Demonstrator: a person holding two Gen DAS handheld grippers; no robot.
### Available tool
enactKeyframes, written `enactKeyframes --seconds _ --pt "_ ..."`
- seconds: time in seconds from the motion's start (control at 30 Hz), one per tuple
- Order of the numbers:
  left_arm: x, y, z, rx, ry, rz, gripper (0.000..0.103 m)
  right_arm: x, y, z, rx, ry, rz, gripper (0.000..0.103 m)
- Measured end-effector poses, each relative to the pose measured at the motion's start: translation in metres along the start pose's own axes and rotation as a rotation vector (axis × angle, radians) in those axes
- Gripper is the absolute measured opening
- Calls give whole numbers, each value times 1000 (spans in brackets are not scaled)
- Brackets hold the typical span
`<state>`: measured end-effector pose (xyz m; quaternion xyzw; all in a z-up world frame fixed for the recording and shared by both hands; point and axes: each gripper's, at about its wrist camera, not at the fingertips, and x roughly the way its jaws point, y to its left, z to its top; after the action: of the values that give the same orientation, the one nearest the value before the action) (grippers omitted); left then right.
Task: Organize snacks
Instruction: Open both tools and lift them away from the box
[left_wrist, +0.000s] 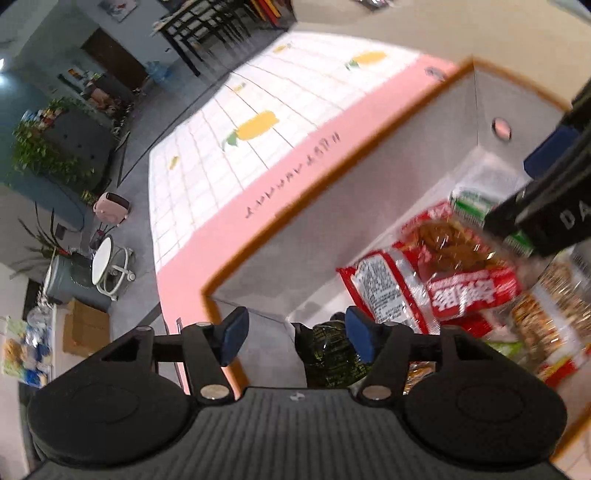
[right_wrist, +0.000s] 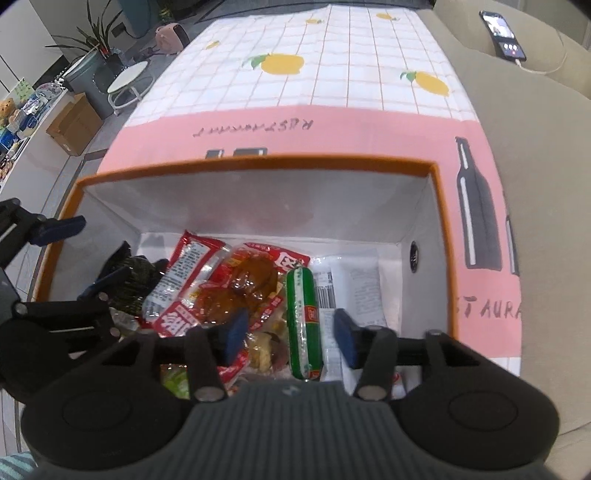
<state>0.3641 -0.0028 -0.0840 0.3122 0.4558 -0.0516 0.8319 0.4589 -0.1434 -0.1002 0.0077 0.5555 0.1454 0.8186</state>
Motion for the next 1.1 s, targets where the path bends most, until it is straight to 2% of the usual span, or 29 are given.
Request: enactKeyframes --seconds 0.1,0.3,0.47,0.6,0.73,0.77,0.83,0.97,1.1 --pt "-18 12 -4 -115 -19 -8 75 -26 4 -1 -16 -46 -9 64" --pt "-81 29 -22 -302 -172 0 74 -91 15 -18 -76 -181 -3 66" --pt "-136 33 -38 -417 -285 -15 74 -147 28 -53 -136 -289 -17 67" --pt "-181 27 -55 -472 -377 18 75 -188 38 -94 -170 -389 -30 69" --pt "-214 12 -73 -511 -395 108 77 -218 46 -137 -181 -476 -60 70" --pt "-219 10 -79 -528 -397 111 79 -223 48 -148 -177 -487 -63 70" --pt "-231 3 -91 -566 -402 113 81 -231 52 -168 -169 -502 -53 78" --pt "-243 -12 -113 -566 -381 110 84 -240 59 -209 -142 -527 -49 78" --pt "-247 -28 -131 -562 -337 100 84 -240 56 -243 -61 -518 -50 79"
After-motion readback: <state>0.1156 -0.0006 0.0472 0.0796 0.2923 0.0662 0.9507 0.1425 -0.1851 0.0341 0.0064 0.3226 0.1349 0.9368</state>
